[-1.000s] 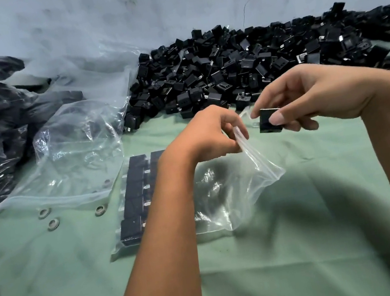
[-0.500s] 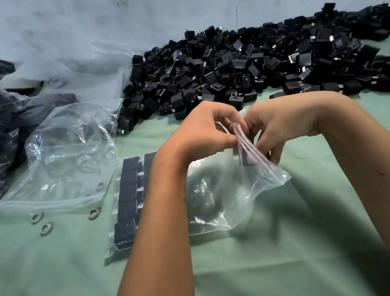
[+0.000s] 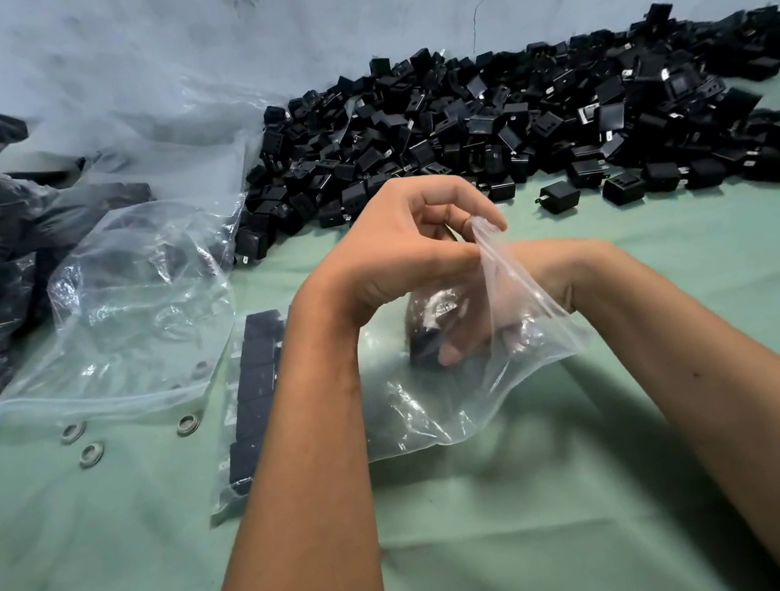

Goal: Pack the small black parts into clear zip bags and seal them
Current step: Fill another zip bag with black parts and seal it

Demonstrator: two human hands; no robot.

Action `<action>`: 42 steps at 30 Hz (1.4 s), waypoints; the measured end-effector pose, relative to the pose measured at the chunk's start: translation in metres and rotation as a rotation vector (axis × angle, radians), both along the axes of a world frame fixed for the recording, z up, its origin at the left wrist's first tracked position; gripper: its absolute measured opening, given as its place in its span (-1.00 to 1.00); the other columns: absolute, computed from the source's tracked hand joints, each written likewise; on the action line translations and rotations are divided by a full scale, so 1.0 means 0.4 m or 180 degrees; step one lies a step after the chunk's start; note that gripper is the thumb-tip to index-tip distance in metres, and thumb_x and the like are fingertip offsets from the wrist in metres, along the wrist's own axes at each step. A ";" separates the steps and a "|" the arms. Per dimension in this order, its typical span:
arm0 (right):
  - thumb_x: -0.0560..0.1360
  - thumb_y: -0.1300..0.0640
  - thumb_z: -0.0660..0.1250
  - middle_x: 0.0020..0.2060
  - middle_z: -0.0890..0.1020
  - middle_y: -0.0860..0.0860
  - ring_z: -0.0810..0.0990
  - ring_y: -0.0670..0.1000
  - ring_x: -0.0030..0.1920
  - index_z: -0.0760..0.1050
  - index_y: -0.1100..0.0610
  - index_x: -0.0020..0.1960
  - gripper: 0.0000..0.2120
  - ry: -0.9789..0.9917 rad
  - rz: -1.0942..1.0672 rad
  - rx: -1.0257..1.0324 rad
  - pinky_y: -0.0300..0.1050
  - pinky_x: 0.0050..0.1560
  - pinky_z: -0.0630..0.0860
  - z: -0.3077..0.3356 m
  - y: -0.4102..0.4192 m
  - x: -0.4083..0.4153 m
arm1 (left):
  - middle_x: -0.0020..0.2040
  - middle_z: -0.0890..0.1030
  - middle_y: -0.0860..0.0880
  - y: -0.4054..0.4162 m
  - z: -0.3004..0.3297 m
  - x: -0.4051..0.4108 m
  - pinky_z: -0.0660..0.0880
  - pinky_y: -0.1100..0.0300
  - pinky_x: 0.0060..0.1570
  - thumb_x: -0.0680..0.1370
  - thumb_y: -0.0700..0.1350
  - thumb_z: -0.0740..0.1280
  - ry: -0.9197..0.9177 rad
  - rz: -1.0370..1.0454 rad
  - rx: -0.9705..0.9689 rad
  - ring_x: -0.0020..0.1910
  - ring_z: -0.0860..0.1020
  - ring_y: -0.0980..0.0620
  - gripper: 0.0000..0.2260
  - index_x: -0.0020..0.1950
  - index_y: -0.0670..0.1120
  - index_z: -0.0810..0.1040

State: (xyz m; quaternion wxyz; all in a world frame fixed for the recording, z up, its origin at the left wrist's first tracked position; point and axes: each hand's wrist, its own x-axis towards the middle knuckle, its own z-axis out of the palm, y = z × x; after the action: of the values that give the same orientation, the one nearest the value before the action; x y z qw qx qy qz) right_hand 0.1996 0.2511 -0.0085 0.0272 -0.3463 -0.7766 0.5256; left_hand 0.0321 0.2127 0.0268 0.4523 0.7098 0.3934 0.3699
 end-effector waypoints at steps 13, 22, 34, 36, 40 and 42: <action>0.61 0.10 0.41 -0.10 0.75 0.07 0.72 -0.02 -0.18 0.65 -0.01 0.23 -0.80 0.0097 0.0535 0.0227 -0.26 -0.17 0.58 0.004 -0.039 -0.070 | -0.13 0.66 0.00 -0.011 0.017 -0.130 0.47 0.25 -0.23 0.51 -0.19 0.49 -0.0381 0.0698 0.0029 -0.21 0.55 0.05 -0.80 0.12 -0.05 0.70; 0.48 0.23 0.52 -0.09 0.74 -0.07 0.76 -0.03 -0.15 0.62 -0.03 0.06 -0.76 0.0047 0.0501 0.0761 -0.01 -0.13 0.71 0.002 -0.063 -0.113 | -0.32 0.58 0.07 -0.011 -0.007 -0.240 0.32 0.27 -0.41 0.49 -0.24 0.43 -0.1413 0.2575 -0.0036 -0.41 0.45 0.11 -0.80 -0.27 0.02 0.66; 0.58 0.20 0.42 -0.17 0.75 0.02 0.71 0.06 -0.24 0.66 0.22 0.14 -0.84 0.0037 0.0528 -0.0213 -0.26 -0.28 0.58 0.012 -0.096 -0.116 | -0.32 0.56 0.03 -0.015 0.001 -0.243 0.31 0.26 -0.45 0.47 -0.25 0.44 -0.1662 0.2643 -0.0041 -0.42 0.43 0.11 -0.76 -0.34 0.03 0.65; 0.54 0.20 0.48 -0.15 0.76 0.04 0.74 0.09 -0.21 0.67 0.16 0.09 -0.87 -0.0147 0.0598 0.0036 -0.17 -0.25 0.63 0.018 -0.101 -0.120 | -0.32 0.56 0.03 -0.014 0.002 -0.245 0.31 0.26 -0.45 0.47 -0.25 0.44 -0.1699 0.2650 -0.0047 -0.42 0.43 0.10 -0.77 -0.33 0.02 0.65; 0.51 0.34 0.49 -0.12 0.72 0.25 0.69 0.08 -0.30 0.64 0.29 0.03 -0.89 0.0035 0.0492 -0.0582 -0.14 -0.37 0.60 0.020 -0.118 -0.121 | -0.34 0.56 0.04 -0.013 0.000 -0.240 0.31 0.26 -0.45 0.48 -0.28 0.43 -0.1695 0.2682 -0.0084 -0.43 0.43 0.11 -0.76 -0.32 0.01 0.64; 0.50 0.40 0.47 -0.01 0.68 0.34 0.67 0.10 -0.26 0.63 0.28 0.06 -0.84 0.0115 0.0434 -0.0728 -0.10 -0.36 0.60 0.017 -0.125 -0.115 | -0.34 0.55 0.04 -0.013 0.000 -0.236 0.30 0.26 -0.45 0.48 -0.29 0.42 -0.1681 0.2692 -0.0096 -0.43 0.42 0.11 -0.77 -0.31 0.00 0.63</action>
State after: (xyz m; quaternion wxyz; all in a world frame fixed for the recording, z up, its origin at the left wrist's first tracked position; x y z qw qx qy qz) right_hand 0.1536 0.2012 -0.0018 -0.0343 -0.2840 -0.7327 0.6175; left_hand -0.0623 0.2075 0.0269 0.3570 0.3636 0.5243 0.6823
